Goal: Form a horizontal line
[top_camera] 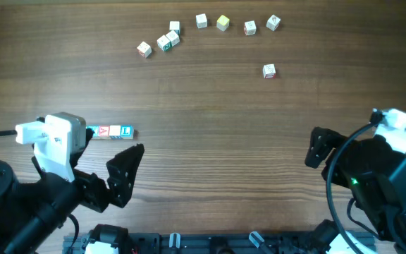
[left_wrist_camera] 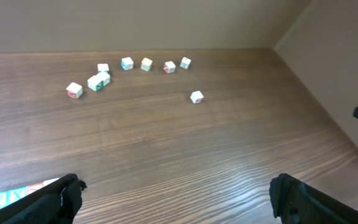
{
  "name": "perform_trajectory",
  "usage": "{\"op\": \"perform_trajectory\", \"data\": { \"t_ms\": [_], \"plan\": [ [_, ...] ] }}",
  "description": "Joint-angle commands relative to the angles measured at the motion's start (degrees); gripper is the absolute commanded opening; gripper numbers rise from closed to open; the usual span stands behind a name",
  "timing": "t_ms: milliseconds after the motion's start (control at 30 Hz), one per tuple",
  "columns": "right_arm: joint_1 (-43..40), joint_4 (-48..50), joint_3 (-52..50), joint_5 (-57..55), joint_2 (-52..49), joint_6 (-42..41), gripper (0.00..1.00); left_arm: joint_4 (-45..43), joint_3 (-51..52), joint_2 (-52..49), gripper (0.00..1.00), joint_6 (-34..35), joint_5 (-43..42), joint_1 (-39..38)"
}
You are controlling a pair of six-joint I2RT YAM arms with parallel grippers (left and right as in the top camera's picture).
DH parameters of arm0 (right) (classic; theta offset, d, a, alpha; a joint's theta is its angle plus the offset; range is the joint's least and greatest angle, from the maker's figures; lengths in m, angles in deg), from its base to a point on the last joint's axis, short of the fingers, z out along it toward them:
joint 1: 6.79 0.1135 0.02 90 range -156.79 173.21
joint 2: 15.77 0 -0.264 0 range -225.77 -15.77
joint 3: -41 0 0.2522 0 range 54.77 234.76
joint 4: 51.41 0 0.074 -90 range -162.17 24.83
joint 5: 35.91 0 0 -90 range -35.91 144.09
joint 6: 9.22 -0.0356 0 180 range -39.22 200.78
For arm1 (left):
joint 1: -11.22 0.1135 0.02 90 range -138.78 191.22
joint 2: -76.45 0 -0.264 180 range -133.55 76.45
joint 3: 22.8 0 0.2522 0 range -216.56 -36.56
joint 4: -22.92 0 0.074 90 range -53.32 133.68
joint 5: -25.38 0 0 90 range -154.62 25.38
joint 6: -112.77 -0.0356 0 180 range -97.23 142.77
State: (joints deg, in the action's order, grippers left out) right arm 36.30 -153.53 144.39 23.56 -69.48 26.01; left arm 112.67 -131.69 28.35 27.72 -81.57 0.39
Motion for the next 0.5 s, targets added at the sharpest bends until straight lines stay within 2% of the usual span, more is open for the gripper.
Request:
{"op": "perform_trajectory", "data": {
  "t_ms": [0,233,467],
  "plan": [
    [0.4,-1.7,-1.0,-2.6,-0.1,-5.6,1.0,1.0,0.3,-0.1,1.0,-1.3,2.1,-0.4],
    [0.4,-3.8,-1.0,-6.4,0.1,-6.9,1.0,2.8,0.3,-0.1,1.0,-1.3,2.1,-0.4],
    [0.4,-3.8,-1.0,1.9,-0.4,-6.7,1.0,2.8,0.3,-0.1,1.0,-1.3,2.1,-0.4]
  ]
}}
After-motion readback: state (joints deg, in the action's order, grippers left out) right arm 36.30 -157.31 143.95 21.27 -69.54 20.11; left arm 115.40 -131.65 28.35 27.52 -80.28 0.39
